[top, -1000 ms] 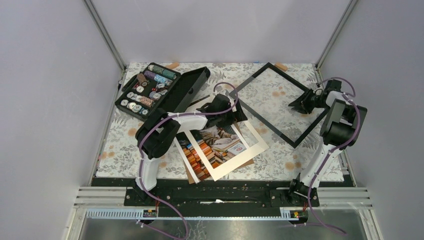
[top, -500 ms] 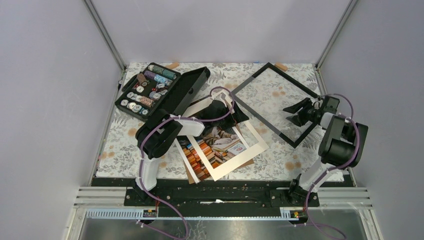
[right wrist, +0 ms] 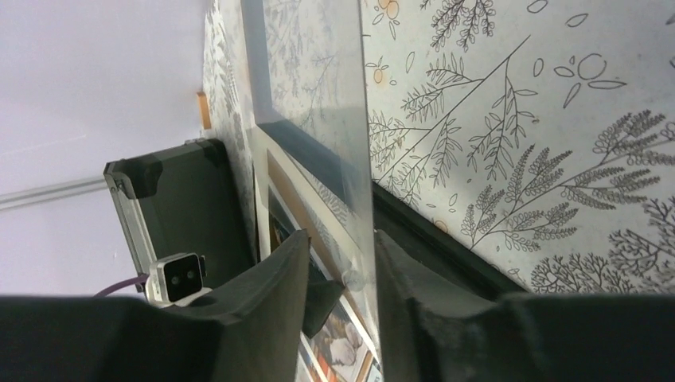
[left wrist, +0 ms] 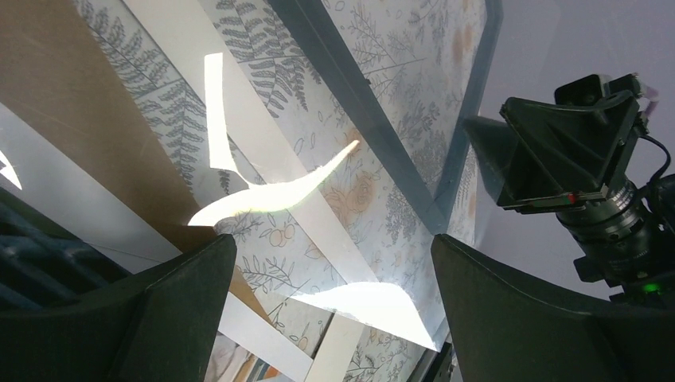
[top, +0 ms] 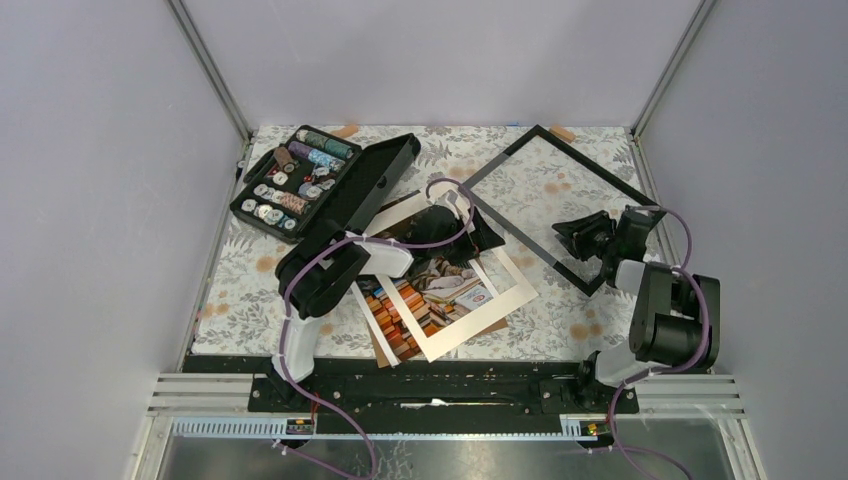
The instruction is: Put the photo into the frame
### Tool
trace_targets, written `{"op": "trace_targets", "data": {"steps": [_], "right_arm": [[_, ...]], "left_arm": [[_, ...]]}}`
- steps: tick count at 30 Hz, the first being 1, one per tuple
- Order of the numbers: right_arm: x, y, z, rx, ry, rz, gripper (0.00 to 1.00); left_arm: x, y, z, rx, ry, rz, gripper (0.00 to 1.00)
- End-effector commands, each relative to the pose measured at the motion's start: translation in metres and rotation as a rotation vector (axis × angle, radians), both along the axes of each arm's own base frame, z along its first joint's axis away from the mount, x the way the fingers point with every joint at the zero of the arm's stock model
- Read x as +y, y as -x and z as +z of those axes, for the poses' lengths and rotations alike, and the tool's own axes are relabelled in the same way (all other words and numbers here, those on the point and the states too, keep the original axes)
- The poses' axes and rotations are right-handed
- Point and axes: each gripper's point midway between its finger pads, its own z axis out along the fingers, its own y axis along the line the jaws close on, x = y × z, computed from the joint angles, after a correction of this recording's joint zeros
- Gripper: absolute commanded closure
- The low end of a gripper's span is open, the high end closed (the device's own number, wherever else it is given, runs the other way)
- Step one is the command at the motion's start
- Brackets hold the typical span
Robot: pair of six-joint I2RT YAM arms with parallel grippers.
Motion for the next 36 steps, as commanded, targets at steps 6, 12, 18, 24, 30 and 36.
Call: {"op": "trace_targets", "data": {"steps": [6,12,18,24,30,36], "right_arm": [[-0.035,-0.019,0.023,-0.117,0.190,-0.170,1.00],[-0.032,-0.046,0.026,-0.165,0.148,-0.015,1.00],[-0.057,-0.066,0.017,-0.144,0.152,0.031,1.00],[-0.078,-0.089,0.026,-0.113,0.203,0.103,1.00],[-0.099,-0.096,0.029,-0.074,0.254,0.121,1.00],[-0.117,-0.087,0.020,-0.050,0.222,0.093,1.00]], "left_arm": [[-0.002,0.004,0.024,-0.071,-0.018,-0.048,0.01],[0.009,-0.043,0.078,-0.184,-0.029,0.021,0.01],[0.010,-0.114,0.129,-0.410,-0.159,0.116,0.01],[0.016,-0.180,0.159,-0.566,-0.241,0.255,0.01],[0.016,-0.215,0.158,-0.630,-0.233,0.329,0.01],[0.017,-0.218,0.122,-0.632,-0.278,0.319,0.01]]}}
